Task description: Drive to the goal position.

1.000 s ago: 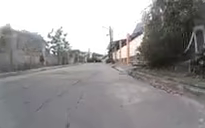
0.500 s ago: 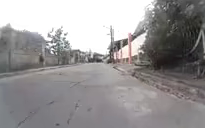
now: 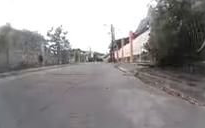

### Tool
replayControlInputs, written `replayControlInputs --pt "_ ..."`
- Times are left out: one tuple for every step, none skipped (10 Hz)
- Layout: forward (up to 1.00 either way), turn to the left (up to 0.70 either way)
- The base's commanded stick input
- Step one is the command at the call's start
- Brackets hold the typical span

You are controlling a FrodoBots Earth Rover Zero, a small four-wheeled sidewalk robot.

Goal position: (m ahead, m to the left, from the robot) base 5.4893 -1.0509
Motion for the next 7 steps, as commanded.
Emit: replayControlInputs --pt "0.68 0.00" --pt "0.68 0.00" --pt "0.68 0.00" --pt "0.68 0.00" --pt "0.68 0.00" --pt "0.68 0.00" --pt "0.68 0.00"
